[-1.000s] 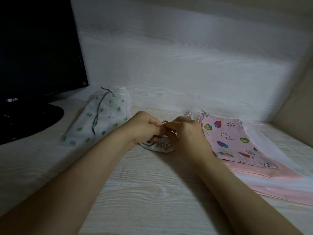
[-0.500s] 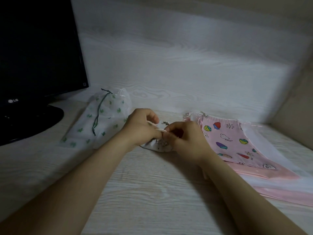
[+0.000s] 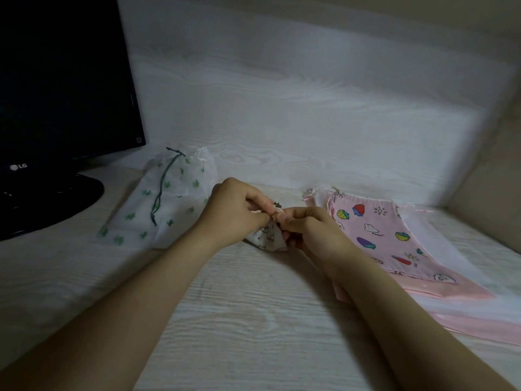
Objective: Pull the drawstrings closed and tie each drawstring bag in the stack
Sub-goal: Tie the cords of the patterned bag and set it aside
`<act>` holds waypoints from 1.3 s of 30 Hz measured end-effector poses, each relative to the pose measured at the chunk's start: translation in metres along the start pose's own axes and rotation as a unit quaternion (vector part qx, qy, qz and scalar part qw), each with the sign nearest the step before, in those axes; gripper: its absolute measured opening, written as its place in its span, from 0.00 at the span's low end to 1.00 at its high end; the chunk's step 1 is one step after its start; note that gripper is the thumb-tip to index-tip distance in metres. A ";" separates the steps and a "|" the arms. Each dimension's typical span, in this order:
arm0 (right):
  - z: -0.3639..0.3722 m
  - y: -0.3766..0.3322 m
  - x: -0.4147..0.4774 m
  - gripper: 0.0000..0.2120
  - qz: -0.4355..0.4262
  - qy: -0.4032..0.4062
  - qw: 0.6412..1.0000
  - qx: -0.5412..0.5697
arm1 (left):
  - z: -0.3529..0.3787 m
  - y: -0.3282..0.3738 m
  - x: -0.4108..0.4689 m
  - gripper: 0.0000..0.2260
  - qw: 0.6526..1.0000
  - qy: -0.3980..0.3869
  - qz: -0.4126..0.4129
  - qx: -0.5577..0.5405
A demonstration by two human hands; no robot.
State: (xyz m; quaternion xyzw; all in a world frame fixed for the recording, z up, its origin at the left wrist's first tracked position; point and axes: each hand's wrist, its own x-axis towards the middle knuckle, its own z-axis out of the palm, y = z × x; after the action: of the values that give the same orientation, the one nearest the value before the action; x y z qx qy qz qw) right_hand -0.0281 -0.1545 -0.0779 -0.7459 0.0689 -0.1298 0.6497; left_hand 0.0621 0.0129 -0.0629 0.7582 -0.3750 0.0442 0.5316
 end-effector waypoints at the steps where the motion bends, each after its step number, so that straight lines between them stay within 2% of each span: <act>1: -0.001 0.001 0.001 0.12 0.001 0.002 1.000 0.004 | 0.001 0.000 0.000 0.11 1.000 -0.003 0.004 0.002; 3: -0.002 0.002 0.002 0.12 -0.001 0.006 1.000 0.007 | 0.001 0.000 0.000 0.11 1.000 -0.015 0.016 0.006; 5: -0.002 0.003 0.002 0.17 -0.005 0.013 1.000 0.004 | 0.002 -0.002 0.000 0.12 0.998 -0.022 0.046 0.033; 9: -0.004 0.006 0.003 0.12 -0.019 0.014 1.000 0.007 | 0.004 -0.007 0.004 0.07 0.995 -0.011 0.079 0.057; 14: -0.003 0.005 0.004 0.12 -0.045 0.020 0.999 -0.006 | 0.005 -0.004 0.002 0.03 0.992 -0.007 0.101 0.077; 16: -0.001 0.004 0.002 0.10 -0.061 0.010 0.998 -0.003 | 0.006 0.000 -0.001 0.07 0.994 -0.040 0.059 0.083; 20: 0.002 0.004 0.001 0.09 -0.078 0.020 0.996 -0.026 | 0.002 0.008 -0.003 0.19 0.983 -0.122 -0.059 0.125; 23: 0.002 0.005 0.002 0.09 -0.079 0.038 0.996 -0.034 | -0.002 0.013 -0.002 0.22 0.984 -0.126 -0.078 0.102; 26: 0.000 0.007 0.005 0.08 -0.076 0.063 0.994 -0.041 | -0.003 0.016 -0.003 0.20 0.989 -0.125 -0.039 0.073; 30: -0.001 0.008 0.006 0.08 -0.070 0.091 0.993 -0.039 | -0.005 0.016 0.001 0.17 0.988 -0.094 -0.093 0.084; 35: -0.001 0.007 0.006 0.07 -0.069 0.093 0.992 -0.047 | -0.004 0.012 0.003 0.23 0.984 -0.080 -0.160 -0.017; 39: 0.000 0.007 0.004 0.07 -0.094 0.072 0.991 -0.057 | 0.003 0.009 0.000 0.05 0.983 -0.089 -0.161 -0.020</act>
State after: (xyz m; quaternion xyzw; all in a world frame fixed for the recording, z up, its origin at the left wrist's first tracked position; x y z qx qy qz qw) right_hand -0.0238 -0.1563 -0.0841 -0.7738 0.0528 -0.2394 0.5841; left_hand 0.0557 0.0089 -0.0576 0.7988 -0.2946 -0.1168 0.5113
